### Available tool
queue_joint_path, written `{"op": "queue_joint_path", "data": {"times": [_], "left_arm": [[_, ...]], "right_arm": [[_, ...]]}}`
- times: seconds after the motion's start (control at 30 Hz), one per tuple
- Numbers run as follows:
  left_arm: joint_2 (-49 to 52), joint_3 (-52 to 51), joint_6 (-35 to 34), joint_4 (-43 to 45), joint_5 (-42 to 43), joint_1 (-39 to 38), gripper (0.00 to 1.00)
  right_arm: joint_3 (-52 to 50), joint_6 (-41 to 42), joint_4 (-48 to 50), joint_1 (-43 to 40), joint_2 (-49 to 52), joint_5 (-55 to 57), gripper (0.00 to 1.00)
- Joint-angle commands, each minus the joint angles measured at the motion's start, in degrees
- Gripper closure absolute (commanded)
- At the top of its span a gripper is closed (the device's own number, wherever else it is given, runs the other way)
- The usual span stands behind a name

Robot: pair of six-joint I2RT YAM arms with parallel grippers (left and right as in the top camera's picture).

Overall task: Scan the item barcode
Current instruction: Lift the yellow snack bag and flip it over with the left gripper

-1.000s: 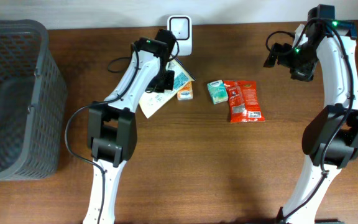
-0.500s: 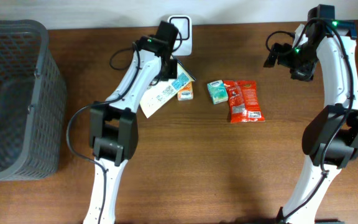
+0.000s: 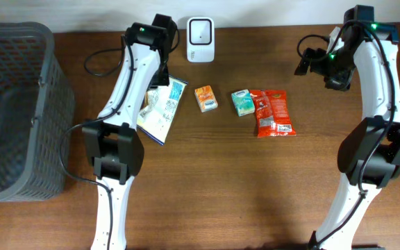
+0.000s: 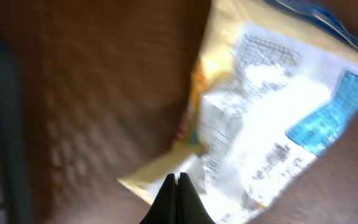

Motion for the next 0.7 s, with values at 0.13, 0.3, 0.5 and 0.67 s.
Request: {"op": "queue_joint_path", "data": {"times": [0.13,0.3,0.5,0.67], "left_arm": [[-0.63,-18.27,-0.72,3.08,4.68,-0.35,1.0],[-1.29,-13.42,-0.74,-3.08,-0.87,-0.33,1.0],[-2.16,6.08,-0.72,-5.29,5.64,-0.39,1.0],[2.4,0.39,-0.7,4.44,7.56,-0.39,1.0]], "right_arm": [[0.68,0.5,-0.02,0.15,-1.11,0.48,0.01],[0.68,0.5,-0.02,0.15,-1.11,0.48,0.01],[0.68,0.48,-0.02,0.15,-1.11,0.48,0.01],[0.68,0.5,-0.02,0.15,-1.11,0.48,0.01]]}}
